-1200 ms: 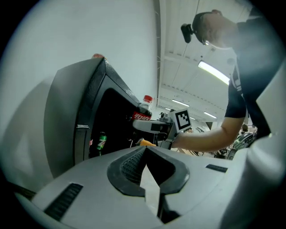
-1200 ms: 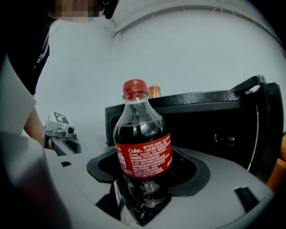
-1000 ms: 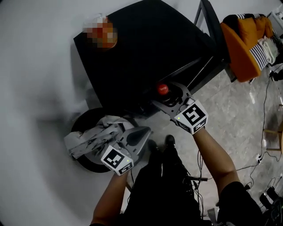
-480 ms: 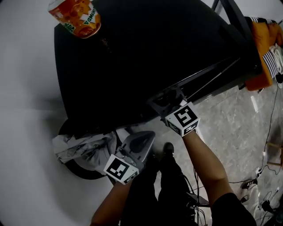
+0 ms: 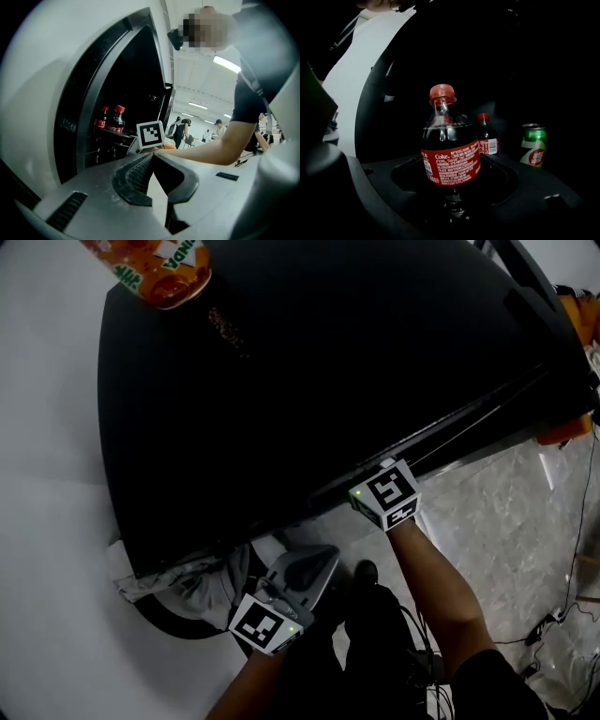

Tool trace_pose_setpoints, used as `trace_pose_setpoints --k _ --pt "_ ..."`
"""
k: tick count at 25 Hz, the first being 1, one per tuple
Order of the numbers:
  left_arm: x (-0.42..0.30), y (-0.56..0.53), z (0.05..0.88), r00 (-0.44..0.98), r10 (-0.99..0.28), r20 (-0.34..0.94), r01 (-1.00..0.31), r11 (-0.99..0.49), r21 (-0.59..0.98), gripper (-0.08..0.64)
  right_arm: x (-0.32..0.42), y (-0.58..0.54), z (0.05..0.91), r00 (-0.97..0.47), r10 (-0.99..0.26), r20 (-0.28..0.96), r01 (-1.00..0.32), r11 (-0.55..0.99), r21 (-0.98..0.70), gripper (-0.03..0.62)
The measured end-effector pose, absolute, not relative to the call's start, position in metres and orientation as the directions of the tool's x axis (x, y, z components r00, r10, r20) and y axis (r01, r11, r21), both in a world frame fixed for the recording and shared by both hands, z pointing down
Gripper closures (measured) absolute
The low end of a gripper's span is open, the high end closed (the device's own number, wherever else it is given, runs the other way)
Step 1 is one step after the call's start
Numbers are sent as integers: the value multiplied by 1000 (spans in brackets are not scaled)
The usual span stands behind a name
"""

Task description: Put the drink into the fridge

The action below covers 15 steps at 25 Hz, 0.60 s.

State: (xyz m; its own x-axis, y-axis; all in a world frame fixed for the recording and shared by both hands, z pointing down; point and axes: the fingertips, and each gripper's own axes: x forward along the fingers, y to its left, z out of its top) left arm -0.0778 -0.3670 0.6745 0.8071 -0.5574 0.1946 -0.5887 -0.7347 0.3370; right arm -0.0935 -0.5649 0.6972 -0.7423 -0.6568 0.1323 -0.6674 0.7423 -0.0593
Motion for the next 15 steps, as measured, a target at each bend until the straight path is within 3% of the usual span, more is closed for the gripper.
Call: trace_pose_setpoints --k 15 --pt "-55 -361 667 857 -470 211 -515 -762 393 549 -94 -568 735 -691 -675 259 -702 711 -19 276"
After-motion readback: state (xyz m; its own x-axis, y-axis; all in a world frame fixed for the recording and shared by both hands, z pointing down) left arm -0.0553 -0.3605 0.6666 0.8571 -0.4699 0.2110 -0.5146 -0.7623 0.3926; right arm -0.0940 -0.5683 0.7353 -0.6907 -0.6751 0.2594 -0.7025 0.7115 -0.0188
